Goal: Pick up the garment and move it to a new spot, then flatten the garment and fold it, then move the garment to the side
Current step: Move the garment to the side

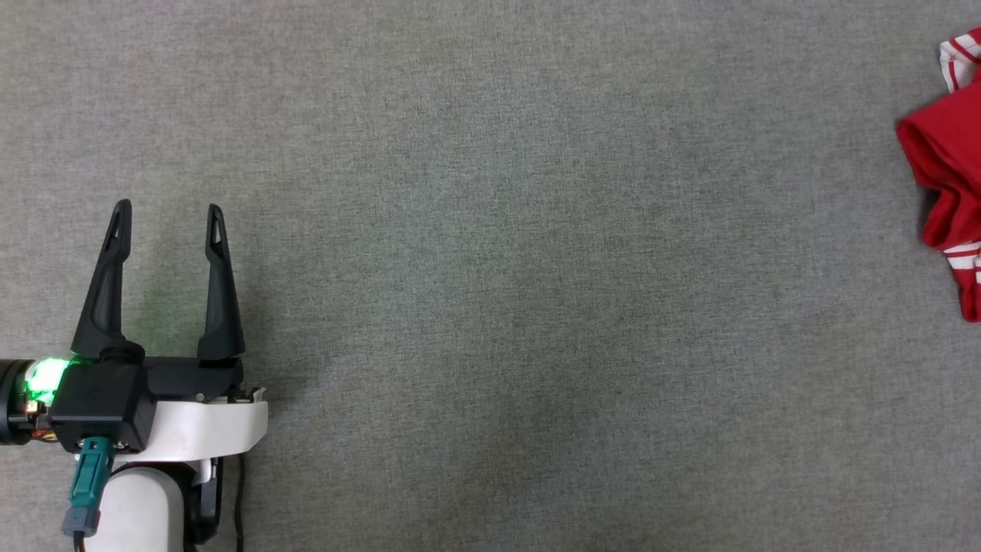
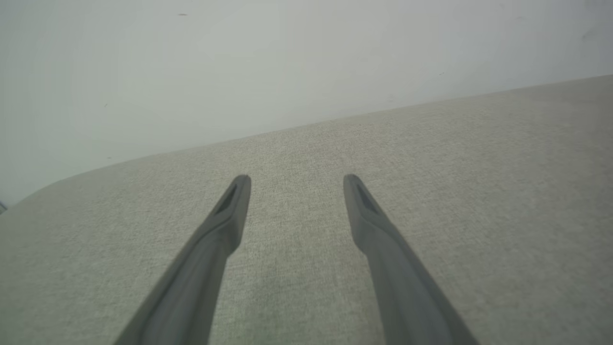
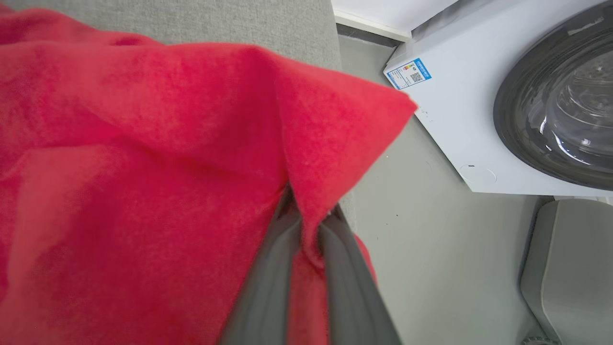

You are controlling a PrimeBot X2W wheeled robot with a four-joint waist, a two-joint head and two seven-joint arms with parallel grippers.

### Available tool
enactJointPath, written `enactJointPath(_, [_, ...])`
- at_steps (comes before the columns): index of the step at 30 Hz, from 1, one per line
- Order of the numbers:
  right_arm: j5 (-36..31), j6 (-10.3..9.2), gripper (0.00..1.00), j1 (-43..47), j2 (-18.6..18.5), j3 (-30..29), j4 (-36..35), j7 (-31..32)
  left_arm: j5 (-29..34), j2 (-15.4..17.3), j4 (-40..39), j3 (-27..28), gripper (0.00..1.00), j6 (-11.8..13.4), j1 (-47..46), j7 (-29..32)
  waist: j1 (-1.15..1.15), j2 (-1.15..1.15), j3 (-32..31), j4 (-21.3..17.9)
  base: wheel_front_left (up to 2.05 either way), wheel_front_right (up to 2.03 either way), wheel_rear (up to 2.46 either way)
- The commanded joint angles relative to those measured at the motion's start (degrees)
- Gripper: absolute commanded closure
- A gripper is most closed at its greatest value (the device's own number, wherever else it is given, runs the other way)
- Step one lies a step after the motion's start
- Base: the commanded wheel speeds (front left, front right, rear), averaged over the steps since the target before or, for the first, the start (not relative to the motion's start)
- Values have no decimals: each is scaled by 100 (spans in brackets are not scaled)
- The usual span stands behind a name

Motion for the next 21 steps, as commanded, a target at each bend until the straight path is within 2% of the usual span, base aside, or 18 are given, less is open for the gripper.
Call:
enactJointPath(1, [-34,-10,57,-86,72,-51,46,-26,18,17,-1,-4,0,28,-64,-12,-1,0,-39,3,0,0,0])
enactJointPath(2, [-97,-10,0,-77,151,-94,81,-59,16,9,12,-1,0,39,-38,-12,-1,0,-82,2,0,0,0])
enactJointPath(8, [-364,-9,0,236,310,-244,140,-509,-2,-95,140,-53,0,108,221,-11,-1,0,-593,68,0,0,0])
enactJointPath(14, [-367,-10,0,573,560,-447,-382,-1786,-15,-207,277,-106,0,151,566,-12,-1,0,-1236,138,0,0,0])
enactJointPath(21, [-499,-10,0,1023,1338,-614,-1203,-3369,-29,-316,419,-149,0,212,923,-11,-1,0,-1867,254,0,0,0])
